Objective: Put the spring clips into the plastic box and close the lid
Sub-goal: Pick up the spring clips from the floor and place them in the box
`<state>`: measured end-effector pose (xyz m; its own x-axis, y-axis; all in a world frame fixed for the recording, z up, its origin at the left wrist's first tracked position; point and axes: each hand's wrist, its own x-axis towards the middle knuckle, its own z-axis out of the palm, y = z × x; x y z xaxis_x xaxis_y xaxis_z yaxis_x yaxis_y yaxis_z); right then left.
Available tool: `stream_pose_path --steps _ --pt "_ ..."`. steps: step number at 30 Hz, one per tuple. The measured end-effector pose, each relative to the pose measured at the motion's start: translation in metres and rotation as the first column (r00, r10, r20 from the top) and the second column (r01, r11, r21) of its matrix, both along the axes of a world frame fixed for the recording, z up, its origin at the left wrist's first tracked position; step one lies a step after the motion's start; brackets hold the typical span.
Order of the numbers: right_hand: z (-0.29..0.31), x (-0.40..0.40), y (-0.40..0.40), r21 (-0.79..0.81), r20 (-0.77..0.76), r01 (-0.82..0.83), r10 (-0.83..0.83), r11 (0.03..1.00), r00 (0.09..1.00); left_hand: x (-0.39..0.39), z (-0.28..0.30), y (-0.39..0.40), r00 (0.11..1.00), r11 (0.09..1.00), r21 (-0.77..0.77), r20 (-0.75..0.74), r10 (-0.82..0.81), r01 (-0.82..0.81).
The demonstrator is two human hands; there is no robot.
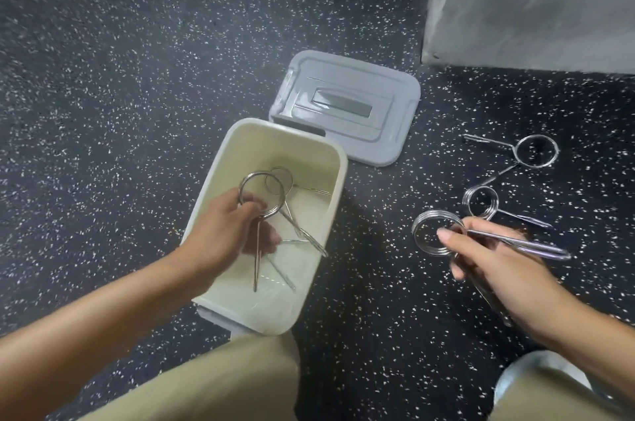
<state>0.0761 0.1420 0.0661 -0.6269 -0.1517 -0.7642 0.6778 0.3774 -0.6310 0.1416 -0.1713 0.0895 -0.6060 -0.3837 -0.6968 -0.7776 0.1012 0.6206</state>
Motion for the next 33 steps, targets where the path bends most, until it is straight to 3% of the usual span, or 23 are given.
stream_pose_path --steps 5,11,15,22,27,33 --pt "-0.006 0.003 -0.009 0.012 -0.007 -0.005 0.005 1.0 1.0 0.012 -0.039 -0.01 0.922 0.92 0.182 0.241 0.301 -0.348" --pt "-0.006 0.003 -0.024 -0.042 0.004 -0.076 0.077 0.996 0.997 0.028 -0.08 -0.026 0.802 0.828 0.14 0.377 0.463 -0.543" --pt "-0.004 0.003 -0.031 -0.055 0.005 -0.089 0.089 0.995 0.996 0.033 -0.091 -0.028 0.751 0.835 0.05 0.469 0.464 -0.547" --pt "0.004 0.004 -0.038 0.042 -0.025 -0.125 0.126 0.991 0.992 0.028 -0.087 -0.028 0.741 0.898 0.042 0.582 0.334 -0.438" --pt "0.006 0.001 -0.05 -0.043 0.043 0.049 -0.048 0.998 0.998 0.024 -0.077 -0.029 0.763 0.913 0.102 0.59 0.264 -0.395" --pt "0.027 -0.017 -0.065 -0.028 0.029 -0.076 0.077 0.997 0.997 0.029 -0.054 -0.035 0.814 0.883 0.246 0.538 0.219 -0.4"
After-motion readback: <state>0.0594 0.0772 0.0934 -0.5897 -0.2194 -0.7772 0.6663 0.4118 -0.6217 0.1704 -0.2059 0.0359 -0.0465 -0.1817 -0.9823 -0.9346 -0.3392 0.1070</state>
